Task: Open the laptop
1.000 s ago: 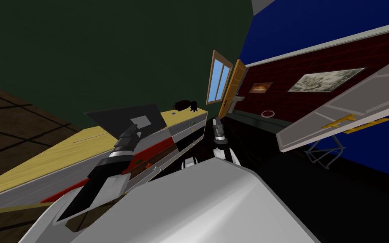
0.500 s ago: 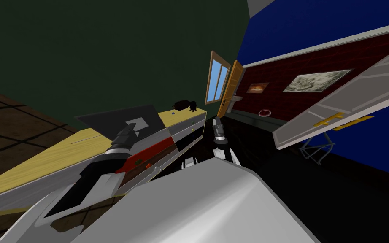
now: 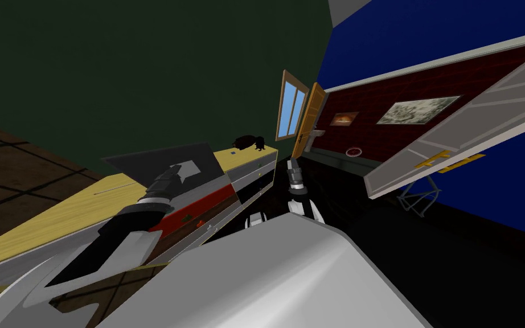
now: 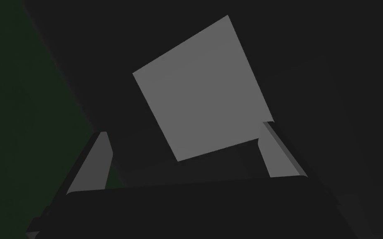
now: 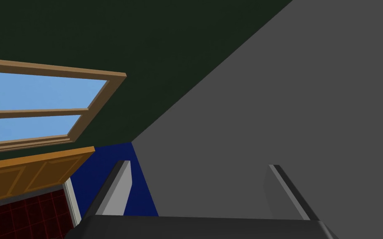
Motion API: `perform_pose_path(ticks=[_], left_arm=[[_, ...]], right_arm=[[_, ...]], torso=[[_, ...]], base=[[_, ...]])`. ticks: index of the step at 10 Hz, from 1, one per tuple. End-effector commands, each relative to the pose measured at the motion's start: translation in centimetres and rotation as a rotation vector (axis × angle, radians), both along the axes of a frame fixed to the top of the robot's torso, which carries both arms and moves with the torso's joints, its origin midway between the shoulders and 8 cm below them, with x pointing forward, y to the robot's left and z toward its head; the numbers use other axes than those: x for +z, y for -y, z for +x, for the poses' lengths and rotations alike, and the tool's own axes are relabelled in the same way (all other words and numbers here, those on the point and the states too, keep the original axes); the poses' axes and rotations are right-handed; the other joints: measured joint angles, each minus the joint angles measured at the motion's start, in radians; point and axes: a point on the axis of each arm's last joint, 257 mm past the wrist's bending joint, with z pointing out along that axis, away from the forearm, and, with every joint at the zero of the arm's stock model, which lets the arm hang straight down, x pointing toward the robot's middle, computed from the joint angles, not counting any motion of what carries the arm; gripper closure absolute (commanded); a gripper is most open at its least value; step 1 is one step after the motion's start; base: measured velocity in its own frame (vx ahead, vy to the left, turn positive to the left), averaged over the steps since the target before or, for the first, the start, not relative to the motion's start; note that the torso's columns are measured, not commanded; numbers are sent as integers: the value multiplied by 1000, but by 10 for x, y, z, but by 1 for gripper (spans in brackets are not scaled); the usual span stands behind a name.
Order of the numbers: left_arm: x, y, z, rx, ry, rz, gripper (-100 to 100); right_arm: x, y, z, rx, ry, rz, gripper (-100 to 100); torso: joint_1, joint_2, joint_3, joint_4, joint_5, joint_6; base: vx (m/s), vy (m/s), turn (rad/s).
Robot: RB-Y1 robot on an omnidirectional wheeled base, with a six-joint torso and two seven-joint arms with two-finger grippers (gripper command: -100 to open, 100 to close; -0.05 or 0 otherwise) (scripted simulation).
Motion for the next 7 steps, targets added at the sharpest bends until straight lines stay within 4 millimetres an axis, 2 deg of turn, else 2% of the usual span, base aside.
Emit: perform_pose_path(ticks=[1, 7], left_arm=[[-1, -10, 3, 23, -36, 8, -100], [4, -35, 11, 81, -110, 31, -100]], right_arm=[[0, 0, 0, 0, 0, 0, 0], [0, 0, 0, 0, 0, 0, 0]], torso=[[1, 0, 0, 0, 0, 0], [0, 0, 0, 0, 0, 0]], base=[[-21, 13, -26], [-21, 15, -38]])
